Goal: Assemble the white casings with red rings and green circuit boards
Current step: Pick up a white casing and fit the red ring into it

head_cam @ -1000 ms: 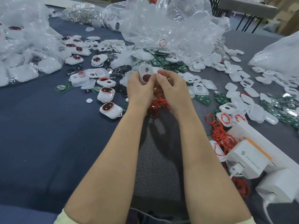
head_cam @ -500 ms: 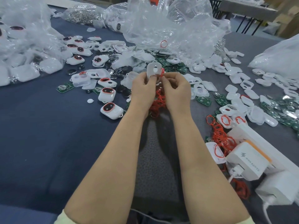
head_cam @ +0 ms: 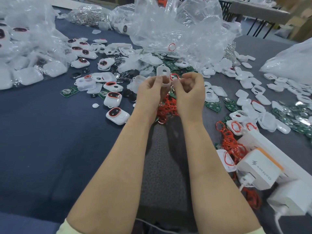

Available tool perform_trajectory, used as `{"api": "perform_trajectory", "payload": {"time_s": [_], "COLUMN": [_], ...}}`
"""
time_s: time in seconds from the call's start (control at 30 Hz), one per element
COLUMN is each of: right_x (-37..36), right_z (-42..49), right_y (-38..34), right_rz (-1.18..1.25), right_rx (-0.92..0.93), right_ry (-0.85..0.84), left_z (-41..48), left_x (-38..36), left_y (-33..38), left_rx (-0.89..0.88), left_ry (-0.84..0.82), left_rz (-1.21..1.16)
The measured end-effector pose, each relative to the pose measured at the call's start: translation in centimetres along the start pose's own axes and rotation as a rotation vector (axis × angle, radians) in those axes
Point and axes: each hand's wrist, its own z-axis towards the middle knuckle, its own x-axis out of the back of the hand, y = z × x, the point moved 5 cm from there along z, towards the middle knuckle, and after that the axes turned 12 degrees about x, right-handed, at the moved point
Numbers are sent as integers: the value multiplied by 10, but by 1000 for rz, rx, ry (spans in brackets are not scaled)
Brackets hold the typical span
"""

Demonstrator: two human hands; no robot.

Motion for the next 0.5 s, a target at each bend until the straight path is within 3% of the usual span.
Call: {"api": "perform_trajectory", "payload": {"time_s": [0.17, 0.4, 0.5], "right_x": [-5, 2, 3], "right_z": [2, 2, 4], "right_y": [10, 13, 6], "right_rz": [31, 27, 9], "right_rx": [-110, -135, -59], "right_ry": [-64, 38, 12], "left_z": [4, 5, 4], "left_x": [4, 4, 4], "left_y": [-2, -4, -3], "left_rx": [-1, 24, 22], "left_ry": [19, 26, 37], "left_rz": [13, 36, 33]}}
